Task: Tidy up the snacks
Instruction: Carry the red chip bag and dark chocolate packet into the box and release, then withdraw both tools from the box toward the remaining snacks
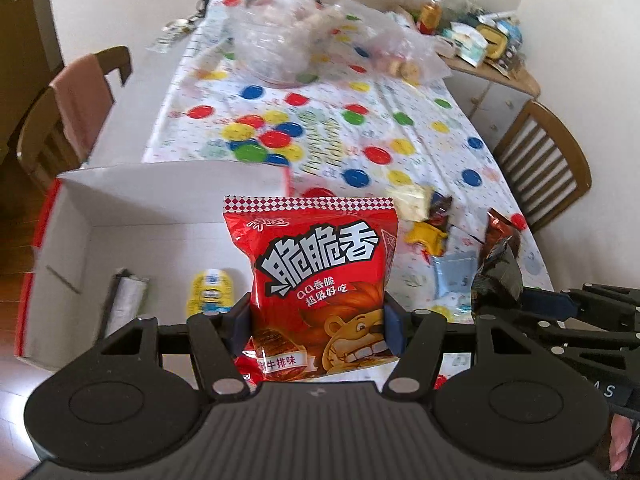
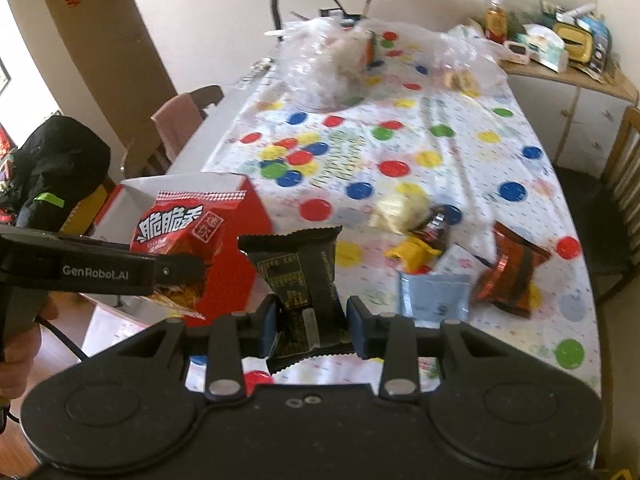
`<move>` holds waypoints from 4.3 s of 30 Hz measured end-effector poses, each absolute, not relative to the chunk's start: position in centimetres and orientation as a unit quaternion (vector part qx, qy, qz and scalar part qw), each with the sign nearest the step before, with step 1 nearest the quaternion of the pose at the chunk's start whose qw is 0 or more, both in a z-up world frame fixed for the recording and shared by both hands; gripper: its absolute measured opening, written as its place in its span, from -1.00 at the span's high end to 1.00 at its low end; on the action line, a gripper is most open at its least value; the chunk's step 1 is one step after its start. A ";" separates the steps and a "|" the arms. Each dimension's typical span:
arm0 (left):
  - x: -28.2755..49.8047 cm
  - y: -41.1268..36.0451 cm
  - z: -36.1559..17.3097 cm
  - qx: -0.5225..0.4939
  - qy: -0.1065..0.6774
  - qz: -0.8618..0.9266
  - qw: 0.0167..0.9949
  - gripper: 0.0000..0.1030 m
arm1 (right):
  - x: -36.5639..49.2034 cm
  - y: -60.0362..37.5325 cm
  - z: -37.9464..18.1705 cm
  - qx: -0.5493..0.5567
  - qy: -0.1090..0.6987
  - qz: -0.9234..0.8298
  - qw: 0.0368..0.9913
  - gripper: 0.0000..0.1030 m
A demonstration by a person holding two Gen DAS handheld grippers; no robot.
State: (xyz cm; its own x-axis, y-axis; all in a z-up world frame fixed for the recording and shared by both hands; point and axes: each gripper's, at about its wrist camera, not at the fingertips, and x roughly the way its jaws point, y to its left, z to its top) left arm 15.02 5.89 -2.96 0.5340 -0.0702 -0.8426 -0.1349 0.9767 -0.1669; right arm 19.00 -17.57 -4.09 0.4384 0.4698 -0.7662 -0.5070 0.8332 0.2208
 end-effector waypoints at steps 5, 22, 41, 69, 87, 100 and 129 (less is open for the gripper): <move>13.8 9.8 -2.6 -0.111 0.478 0.038 0.871 -0.21 | 18.2 -13.9 -3.5 -0.026 0.439 0.302 0.846 0.32; 13.7 22.1 -5.9 -0.116 0.507 0.104 0.848 -0.21 | 18.4 -1.2 -5.8 -0.068 0.458 0.326 0.824 0.32; 18.5 25.0 -12.1 -0.088 0.578 0.096 0.806 -0.21 | 22.3 7.5 -13.3 -0.135 0.518 0.311 0.785 0.32; 19.1 23.2 -13.7 -0.051 0.597 0.084 0.796 -0.21 | 22.2 8.7 -16.0 -0.166 0.540 0.306 0.766 0.20; 16.0 21.3 -9.5 -0.068 0.541 0.070 0.835 -0.22 | 20.6 5.2 -10.6 -0.103 0.499 0.326 0.797 -0.16; 13.8 17.7 -5.5 -0.063 0.486 0.043 0.871 -0.29 | 19.1 0.8 -6.6 -0.062 0.456 0.337 0.821 -0.39; 13.0 2.2 -3.4 -0.057 0.410 -0.037 0.910 -0.57 | 17.3 -15.9 -2.6 0.016 0.376 0.335 0.864 -0.99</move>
